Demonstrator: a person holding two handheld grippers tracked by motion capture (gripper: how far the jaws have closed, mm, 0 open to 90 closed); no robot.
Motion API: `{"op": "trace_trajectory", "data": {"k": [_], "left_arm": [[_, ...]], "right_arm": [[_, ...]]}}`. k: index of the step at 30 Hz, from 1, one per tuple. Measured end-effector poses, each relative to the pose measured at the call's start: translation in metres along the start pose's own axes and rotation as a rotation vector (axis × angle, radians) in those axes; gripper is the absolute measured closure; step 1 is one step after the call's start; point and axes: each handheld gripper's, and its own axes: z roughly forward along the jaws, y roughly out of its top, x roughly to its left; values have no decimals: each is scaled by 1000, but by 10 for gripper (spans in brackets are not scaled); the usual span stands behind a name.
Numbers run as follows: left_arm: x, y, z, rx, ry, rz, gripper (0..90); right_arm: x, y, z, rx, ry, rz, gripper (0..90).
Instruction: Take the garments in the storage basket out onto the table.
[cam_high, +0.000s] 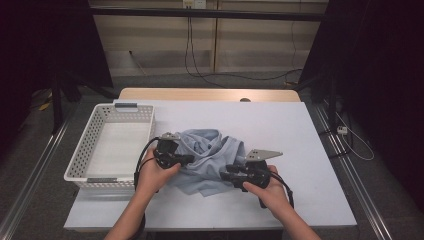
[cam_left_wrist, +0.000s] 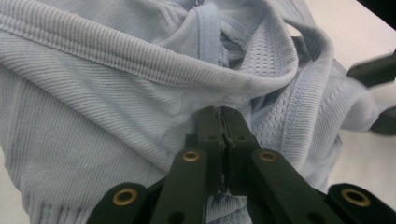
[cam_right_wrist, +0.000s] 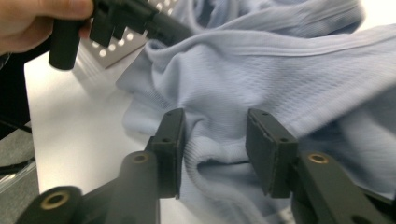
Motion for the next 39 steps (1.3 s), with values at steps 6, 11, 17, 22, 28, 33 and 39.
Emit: {"op": "trace_trajectory", "data": {"k": [6, 11, 17, 22, 28, 33, 39], "left_arm": [[-1, 0, 2, 7, 7, 5, 875], [-1, 1, 2, 11, 5, 7, 875], [0, 0, 2, 2, 4, 0, 875], [0, -1, 2, -8, 4, -2, 875], [0, 0, 2, -2, 3, -1, 875], [1, 0, 2, 1, 0, -3, 875], [2, 2, 3, 12, -3, -2, 875]], "right_arm": [[-13, 9, -12, -35, -60, 20, 396], [-27, 21, -18, -52, -122, 33, 286], [-35, 32, -17, -44, -145, 43, 219], [-40, 40, -17, -60, -184, 37, 192], [-54, 47, -12, -57, -247, 58, 201], [-64, 54, -4, -47, -264, 81, 203], [-73, 60, 1, -46, -295, 90, 191]]}}
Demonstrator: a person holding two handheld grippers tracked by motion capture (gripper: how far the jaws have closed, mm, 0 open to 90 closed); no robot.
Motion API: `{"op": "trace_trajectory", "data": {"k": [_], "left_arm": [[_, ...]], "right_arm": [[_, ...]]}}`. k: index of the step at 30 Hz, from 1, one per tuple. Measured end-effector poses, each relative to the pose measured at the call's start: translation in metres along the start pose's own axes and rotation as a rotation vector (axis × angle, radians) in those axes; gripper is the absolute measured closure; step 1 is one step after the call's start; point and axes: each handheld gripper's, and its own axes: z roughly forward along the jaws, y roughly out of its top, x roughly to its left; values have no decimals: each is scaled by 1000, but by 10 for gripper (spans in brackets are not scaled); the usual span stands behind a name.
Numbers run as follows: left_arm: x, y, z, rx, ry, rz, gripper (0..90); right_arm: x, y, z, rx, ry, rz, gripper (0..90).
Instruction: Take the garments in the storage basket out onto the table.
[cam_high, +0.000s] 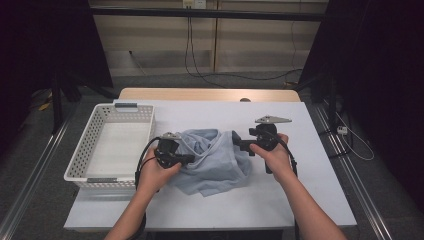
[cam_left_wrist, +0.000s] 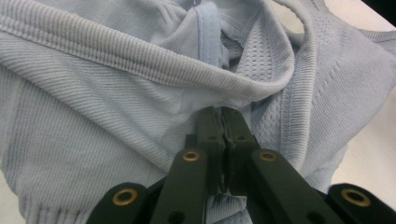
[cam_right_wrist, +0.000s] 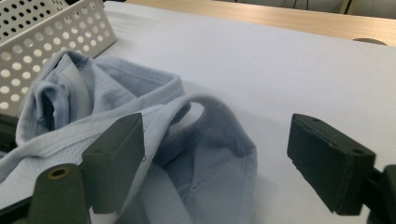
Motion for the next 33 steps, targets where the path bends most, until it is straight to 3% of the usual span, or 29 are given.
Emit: {"op": "trace_trajectory", "data": {"k": [3, 6, 15, 20, 23, 26, 28, 29, 33], "left_arm": [[0, 1, 2, -4, 5, -6, 875], [0, 1, 2, 3, 0, -6, 876], [-1, 2, 2, 3, 5, -4, 876], [-1, 2, 2, 1, 5, -3, 876], [-1, 2, 2, 2, 5, -2, 876], [-1, 2, 2, -2, 4, -7, 876], [-1, 2, 2, -3, 6, -10, 876], [-1, 2, 2, -2, 5, -9, 876], [-2, 2, 1, -7, 3, -8, 875]], "right_arm": [[-3, 2, 2, 1, -5, 25, 173], [-3, 5, 5, 19, -21, 5, 165], [-5, 9, 17, 13, -18, 30, 154], [-2, 8, 27, 21, 2, 24, 111], [1, 4, 34, 29, 26, 37, 138], [5, 2, 40, 38, 47, 5, 273], [7, 1, 43, 41, 48, -22, 434], [6, -1, 43, 41, 58, -31, 566], [6, -1, 41, 37, 127, -45, 872]]}}
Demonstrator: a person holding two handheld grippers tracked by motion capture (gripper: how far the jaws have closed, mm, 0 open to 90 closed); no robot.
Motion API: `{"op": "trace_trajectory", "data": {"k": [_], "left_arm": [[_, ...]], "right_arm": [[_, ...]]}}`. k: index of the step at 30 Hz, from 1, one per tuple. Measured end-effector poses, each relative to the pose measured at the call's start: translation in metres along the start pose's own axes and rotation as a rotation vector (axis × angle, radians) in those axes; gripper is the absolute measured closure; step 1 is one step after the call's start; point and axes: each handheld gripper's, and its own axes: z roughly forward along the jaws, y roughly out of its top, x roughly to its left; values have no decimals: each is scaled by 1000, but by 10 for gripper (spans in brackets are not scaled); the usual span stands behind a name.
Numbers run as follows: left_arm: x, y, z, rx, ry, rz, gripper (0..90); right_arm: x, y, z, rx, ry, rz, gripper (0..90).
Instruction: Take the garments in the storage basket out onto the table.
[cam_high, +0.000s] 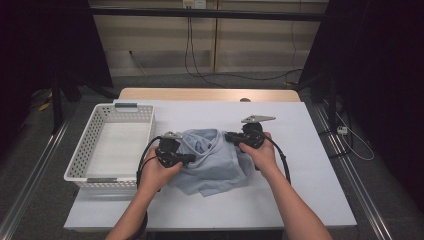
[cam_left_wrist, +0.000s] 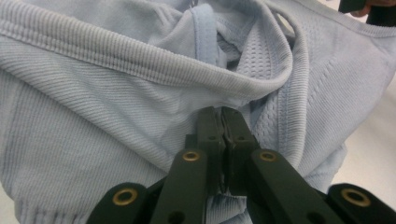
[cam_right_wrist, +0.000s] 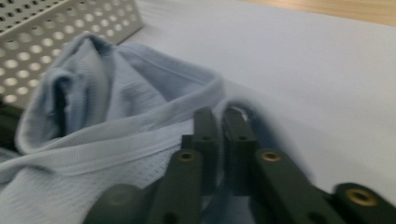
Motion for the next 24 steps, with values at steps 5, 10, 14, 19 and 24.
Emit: {"op": "trace_trajectory", "data": {"k": [5, 10, 14, 19, 24], "left_arm": [[1, 0, -1, -11, -8, -8, 870], [2, 3, -5, -27, -14, -15, 858], [2, 4, -6, -40, -21, -21, 835], [3, 5, -7, -44, -27, -23, 801], [2, 8, -9, -51, -35, -23, 732]], "right_arm": [[9, 0, -7, -1, 23, -26, 891], [22, -8, -17, -2, 67, -51, 892], [32, -16, -23, -6, 94, -72, 892], [43, -27, -26, 10, 120, -101, 893], [50, -34, -27, 16, 134, -117, 893]]}}
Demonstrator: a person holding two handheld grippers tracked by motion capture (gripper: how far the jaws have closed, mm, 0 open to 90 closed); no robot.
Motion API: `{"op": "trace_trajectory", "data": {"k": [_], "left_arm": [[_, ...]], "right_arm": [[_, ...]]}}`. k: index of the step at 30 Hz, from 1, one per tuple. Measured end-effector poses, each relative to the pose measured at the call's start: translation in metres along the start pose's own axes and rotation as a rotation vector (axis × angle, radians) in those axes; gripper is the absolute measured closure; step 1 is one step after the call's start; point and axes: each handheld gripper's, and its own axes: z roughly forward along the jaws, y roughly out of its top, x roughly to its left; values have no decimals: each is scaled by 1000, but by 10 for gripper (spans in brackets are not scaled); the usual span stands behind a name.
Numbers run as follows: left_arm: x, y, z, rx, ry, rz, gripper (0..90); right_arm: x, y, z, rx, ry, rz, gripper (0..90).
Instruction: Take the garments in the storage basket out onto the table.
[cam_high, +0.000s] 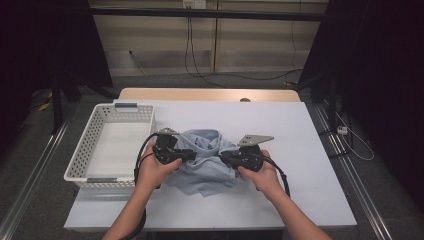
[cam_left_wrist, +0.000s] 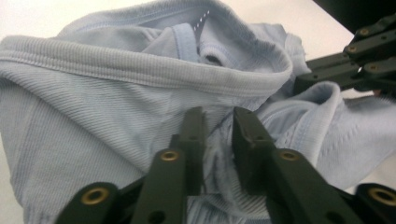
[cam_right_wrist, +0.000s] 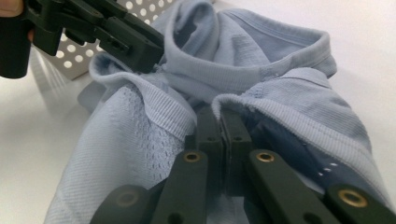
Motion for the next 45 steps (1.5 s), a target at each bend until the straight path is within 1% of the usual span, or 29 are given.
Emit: {"op": "trace_trajectory", "data": {"k": [1, 2, 4, 8, 12, 17, 20, 23, 26, 30, 31, 41, 45], "left_arm": [[0, 1, 0, 1, 0, 2, 721], [0, 1, 0, -6, 2, 5, 707], [-1, 3, 0, -16, -4, 6, 646], [-4, 8, -1, -28, -1, 25, 553], [-7, 14, -2, -29, 4, 48, 466], [-12, 24, -4, -42, 13, 75, 394], [-14, 30, -6, -36, 25, 93, 352], [-16, 35, -7, -40, 23, 111, 334], [-17, 40, -7, -42, 26, 115, 317], [-21, 48, -6, -39, 13, 127, 302], [-21, 50, -5, -44, 14, 129, 301], [-24, 64, 8, -37, 4, 148, 280], [-26, 70, 14, -31, 1, 166, 285]], "right_arm": [[1, -1, 0, -3, 4, 9, 893], [2, -2, 0, -2, 9, 4, 893], [3, -4, 1, 3, 11, 5, 893], [5, -7, 2, 7, 18, 9, 893], [7, -8, 4, 10, 18, 8, 892], [7, -9, 3, 11, 13, 13, 893], [8, -9, 3, 11, 9, 16, 893], [7, -9, 3, 10, 9, 20, 893], [7, -9, 3, 9, 6, 25, 893], [8, -9, 3, 8, 4, 23, 892], [8, -9, 3, 6, 3, 24, 892], [7, -10, 1, 7, 2, 31, 892], [5, -11, 0, 6, 2, 36, 892]]}}
